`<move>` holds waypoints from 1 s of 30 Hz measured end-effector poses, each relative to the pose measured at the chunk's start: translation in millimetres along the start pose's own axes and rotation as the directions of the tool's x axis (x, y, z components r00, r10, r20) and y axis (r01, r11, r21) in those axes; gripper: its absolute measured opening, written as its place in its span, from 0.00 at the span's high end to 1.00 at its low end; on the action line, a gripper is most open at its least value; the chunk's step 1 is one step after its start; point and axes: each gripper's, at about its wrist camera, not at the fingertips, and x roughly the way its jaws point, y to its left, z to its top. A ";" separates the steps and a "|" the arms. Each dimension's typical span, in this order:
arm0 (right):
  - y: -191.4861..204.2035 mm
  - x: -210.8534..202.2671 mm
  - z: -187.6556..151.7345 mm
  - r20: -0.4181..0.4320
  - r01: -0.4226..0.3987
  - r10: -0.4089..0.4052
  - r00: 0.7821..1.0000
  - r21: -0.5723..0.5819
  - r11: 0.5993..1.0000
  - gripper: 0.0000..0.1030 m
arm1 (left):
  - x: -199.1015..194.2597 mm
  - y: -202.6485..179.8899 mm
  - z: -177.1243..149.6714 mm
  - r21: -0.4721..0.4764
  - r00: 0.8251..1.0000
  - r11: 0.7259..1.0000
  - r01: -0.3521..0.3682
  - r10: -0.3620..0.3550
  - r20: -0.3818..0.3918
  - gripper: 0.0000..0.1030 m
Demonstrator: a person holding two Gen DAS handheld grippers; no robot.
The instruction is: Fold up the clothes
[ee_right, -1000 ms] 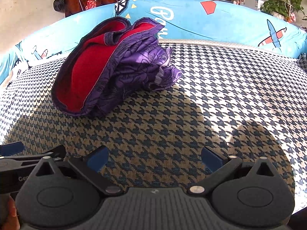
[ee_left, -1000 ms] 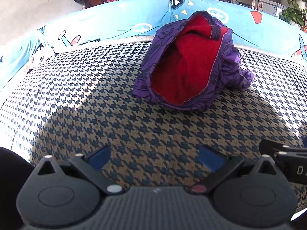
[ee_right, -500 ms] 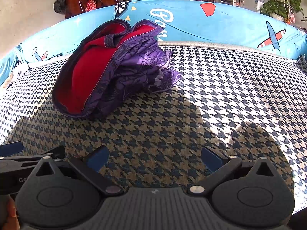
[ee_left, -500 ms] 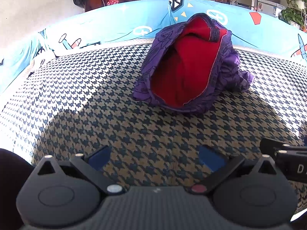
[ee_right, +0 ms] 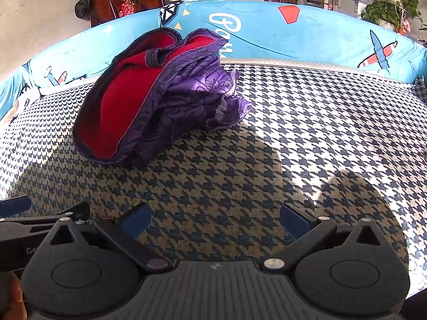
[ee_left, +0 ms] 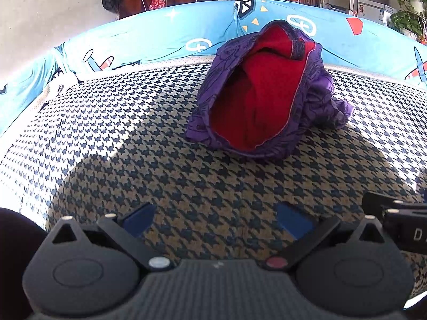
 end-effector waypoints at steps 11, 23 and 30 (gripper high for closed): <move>-0.5 0.7 -1.3 0.003 0.001 -0.001 1.000 -0.001 1.000 0.00 | 0.2 0.5 0.3 0.003 1.000 1.000 0.005 -0.005 0.012 0.00; 0.7 2.7 11.8 0.042 -0.029 0.030 0.999 -0.004 1.000 0.00 | 2.5 6.8 19.0 -0.016 0.998 0.999 0.034 -0.034 0.044 0.01; 5.4 9.9 28.6 0.062 -0.075 0.076 0.995 -0.016 0.997 0.00 | 7.0 12.7 38.6 -0.025 0.998 0.999 0.030 -0.029 0.063 0.00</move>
